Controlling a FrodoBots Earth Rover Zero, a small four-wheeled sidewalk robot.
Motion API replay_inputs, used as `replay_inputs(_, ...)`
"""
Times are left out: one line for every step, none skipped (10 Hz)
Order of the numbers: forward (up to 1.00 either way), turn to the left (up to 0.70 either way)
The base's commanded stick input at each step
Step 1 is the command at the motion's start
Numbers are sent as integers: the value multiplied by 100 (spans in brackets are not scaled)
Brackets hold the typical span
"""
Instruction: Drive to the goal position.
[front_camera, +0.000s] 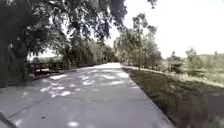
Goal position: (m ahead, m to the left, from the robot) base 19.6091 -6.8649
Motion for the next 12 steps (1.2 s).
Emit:
replay_inputs(85,0)
replay_inputs(85,0)
replay_inputs(85,0)
replay_inputs(85,0)
replay_inputs(85,0)
replay_inputs(85,0)
replay_inputs(85,0)
replay_inputs(85,0)
replay_inputs(85,0)
replay_inputs(85,0)
replay_inputs(85,0)
replay_inputs(85,0)
